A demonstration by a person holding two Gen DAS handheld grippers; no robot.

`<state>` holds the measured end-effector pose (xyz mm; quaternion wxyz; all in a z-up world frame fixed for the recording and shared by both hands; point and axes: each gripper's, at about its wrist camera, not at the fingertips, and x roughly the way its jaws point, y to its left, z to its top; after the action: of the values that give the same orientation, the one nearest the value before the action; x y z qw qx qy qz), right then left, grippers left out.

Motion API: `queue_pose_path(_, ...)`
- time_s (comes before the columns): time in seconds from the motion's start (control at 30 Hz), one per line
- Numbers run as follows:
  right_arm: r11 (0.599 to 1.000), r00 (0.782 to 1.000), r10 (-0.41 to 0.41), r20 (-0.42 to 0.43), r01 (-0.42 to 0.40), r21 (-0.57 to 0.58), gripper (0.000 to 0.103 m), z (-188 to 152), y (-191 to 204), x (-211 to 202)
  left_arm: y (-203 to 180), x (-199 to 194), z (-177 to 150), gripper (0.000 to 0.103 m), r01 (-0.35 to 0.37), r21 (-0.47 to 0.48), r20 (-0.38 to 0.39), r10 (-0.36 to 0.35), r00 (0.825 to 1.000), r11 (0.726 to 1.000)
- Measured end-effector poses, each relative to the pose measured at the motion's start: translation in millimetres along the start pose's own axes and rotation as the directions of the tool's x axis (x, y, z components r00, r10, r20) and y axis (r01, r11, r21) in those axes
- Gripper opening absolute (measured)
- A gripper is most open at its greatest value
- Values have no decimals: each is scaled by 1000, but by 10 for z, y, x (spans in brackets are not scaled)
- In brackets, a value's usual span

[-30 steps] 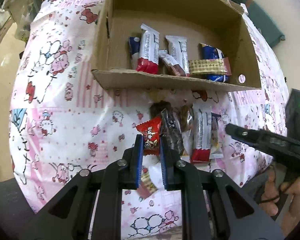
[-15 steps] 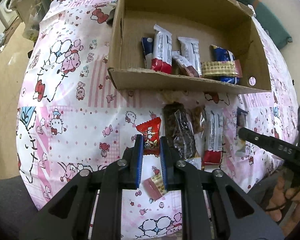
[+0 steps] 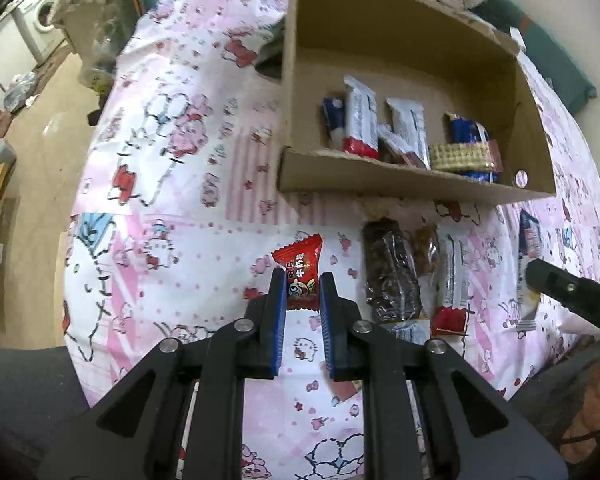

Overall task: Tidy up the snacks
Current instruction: 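Carry both held snacks over the box and lower them inside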

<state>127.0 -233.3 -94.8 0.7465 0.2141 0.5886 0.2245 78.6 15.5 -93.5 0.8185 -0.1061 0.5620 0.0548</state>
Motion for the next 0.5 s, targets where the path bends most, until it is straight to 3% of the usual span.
queue_pose_path(0.3,985,977,163,140,-154,-73,17,83,205,-356,-114,-484,171,13,-35,33,162,29,986,999)
queue_pose_path(0.5,986,944,111,310,-66,-153,17,158,321,-681,-266,-751,515,13,-31,62,237,16,971,998)
